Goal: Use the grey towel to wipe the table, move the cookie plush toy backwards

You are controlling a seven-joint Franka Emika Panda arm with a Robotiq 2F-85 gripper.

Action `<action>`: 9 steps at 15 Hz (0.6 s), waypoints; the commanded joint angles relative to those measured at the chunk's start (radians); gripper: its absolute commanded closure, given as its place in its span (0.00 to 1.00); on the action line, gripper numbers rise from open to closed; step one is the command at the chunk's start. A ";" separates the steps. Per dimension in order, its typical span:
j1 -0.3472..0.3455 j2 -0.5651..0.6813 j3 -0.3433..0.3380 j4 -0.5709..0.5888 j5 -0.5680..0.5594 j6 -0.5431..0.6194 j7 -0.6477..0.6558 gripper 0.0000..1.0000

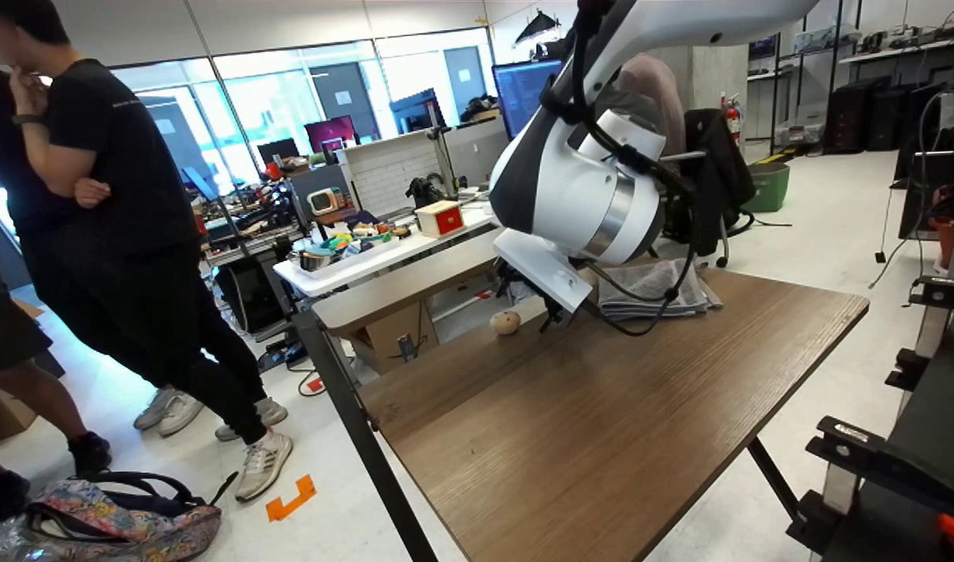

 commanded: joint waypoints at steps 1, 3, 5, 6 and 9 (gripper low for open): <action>-0.094 -0.177 0.033 -0.234 -0.002 -0.060 -0.057 0.00; -0.127 -0.271 0.021 -0.334 -0.003 -0.127 -0.079 0.00; -0.200 -0.343 0.069 -0.406 -0.007 -0.176 -0.123 0.00; -0.255 -0.376 0.117 -0.438 0.003 -0.200 -0.148 0.00; -0.435 -0.444 0.264 -0.496 0.034 -0.319 -0.202 0.00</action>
